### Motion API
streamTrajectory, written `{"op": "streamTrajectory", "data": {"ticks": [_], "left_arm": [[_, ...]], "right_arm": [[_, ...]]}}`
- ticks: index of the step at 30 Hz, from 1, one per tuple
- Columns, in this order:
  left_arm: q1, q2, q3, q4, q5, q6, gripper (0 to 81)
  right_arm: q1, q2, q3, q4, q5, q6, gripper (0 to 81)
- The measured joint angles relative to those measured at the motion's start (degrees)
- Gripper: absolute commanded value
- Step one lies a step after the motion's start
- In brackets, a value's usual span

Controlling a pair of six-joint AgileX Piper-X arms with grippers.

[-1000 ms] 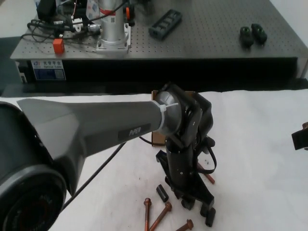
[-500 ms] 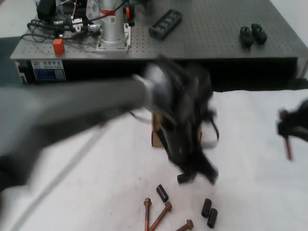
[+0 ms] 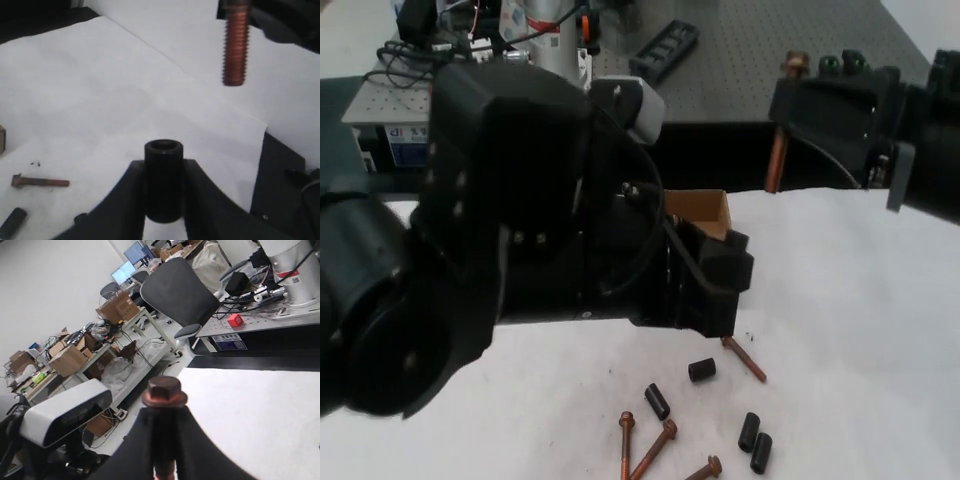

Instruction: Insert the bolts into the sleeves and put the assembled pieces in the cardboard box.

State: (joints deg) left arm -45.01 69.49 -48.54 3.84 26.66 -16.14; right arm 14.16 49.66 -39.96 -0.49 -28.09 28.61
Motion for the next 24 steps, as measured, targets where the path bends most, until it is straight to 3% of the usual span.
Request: {"op": "streamTrajectory", "data": {"ticks": [9, 24], "left_arm": [[0.0, -0.1, 0.2, -3.8, 3.6, -0.2, 0.7], [0.0, -0.1, 0.7, -5.4, 2.3, -0.4, 0.7]], "right_arm": [[2.6, 0.7, 0.1, -0.1, 0.5, 0.0, 3.0], [2.6, 0.7, 0.1, 3.9, 3.6, -3.5, 3.0]]}}
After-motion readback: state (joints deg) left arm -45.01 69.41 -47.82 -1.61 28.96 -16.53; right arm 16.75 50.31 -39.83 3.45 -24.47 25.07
